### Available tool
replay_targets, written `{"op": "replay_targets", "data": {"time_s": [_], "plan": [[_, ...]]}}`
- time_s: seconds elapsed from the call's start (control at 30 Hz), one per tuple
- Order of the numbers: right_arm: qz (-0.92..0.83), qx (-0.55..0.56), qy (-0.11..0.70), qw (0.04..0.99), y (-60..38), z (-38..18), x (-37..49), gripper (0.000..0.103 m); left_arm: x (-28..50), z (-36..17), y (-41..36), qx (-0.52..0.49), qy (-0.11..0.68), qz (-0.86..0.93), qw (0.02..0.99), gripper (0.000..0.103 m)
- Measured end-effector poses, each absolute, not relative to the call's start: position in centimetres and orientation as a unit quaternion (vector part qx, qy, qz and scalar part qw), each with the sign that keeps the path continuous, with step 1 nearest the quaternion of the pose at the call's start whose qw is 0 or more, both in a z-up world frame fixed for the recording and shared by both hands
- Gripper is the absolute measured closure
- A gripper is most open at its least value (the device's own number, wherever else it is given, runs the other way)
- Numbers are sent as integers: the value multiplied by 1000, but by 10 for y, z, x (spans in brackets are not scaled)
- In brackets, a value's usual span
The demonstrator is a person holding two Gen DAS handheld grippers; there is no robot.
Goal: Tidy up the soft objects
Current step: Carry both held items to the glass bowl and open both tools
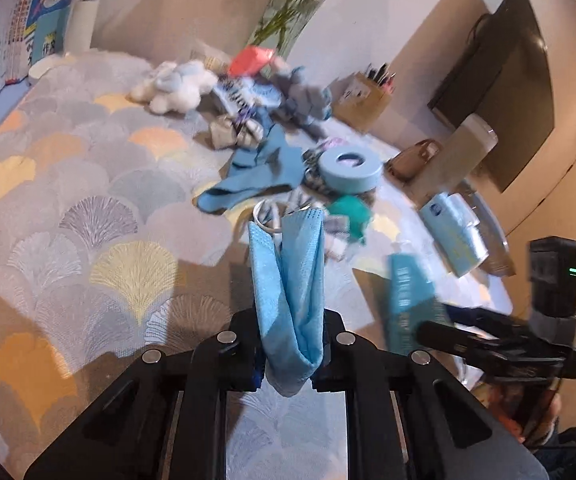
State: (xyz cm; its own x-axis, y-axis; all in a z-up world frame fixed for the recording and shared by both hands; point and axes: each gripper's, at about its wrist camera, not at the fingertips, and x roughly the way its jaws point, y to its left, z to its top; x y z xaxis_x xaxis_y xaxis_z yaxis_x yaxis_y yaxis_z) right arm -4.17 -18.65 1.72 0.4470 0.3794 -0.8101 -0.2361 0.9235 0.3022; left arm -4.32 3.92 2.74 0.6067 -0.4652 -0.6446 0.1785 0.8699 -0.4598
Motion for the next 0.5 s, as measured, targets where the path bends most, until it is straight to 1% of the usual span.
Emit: {"op": "replay_targets", "data": {"time_s": [0.03, 0.07, 0.1, 0.13, 0.2, 0.23, 0.3, 0.33, 0.5], "plan": [[181, 81, 497, 845, -185, 15, -39, 32, -45, 31, 39, -177, 399, -185, 880, 90], [173, 81, 501, 844, -183, 12, -36, 35, -46, 34, 38, -176, 395, -188, 882, 90], [160, 73, 497, 850, -181, 12, -36, 43, -47, 37, 37, -174, 394, -189, 883, 90], [151, 59, 491, 856, -177, 13, -36, 54, -47, 40, 35, -171, 391, -192, 884, 90], [145, 38, 484, 862, -171, 14, -34, 66, -49, 45, 31, -166, 385, -198, 886, 90], [148, 32, 481, 864, -170, 15, -35, 75, -50, 49, 28, -163, 382, -200, 888, 90], [174, 39, 473, 863, -170, 20, -38, 88, -51, 55, 24, -159, 376, -205, 889, 90], [188, 47, 467, 863, -171, 24, -39, 90, -51, 58, 22, -157, 373, -210, 890, 90], [227, 62, 419, 877, -186, 52, -49, 90, -49, 76, 9, -153, 359, -238, 890, 90]]}}
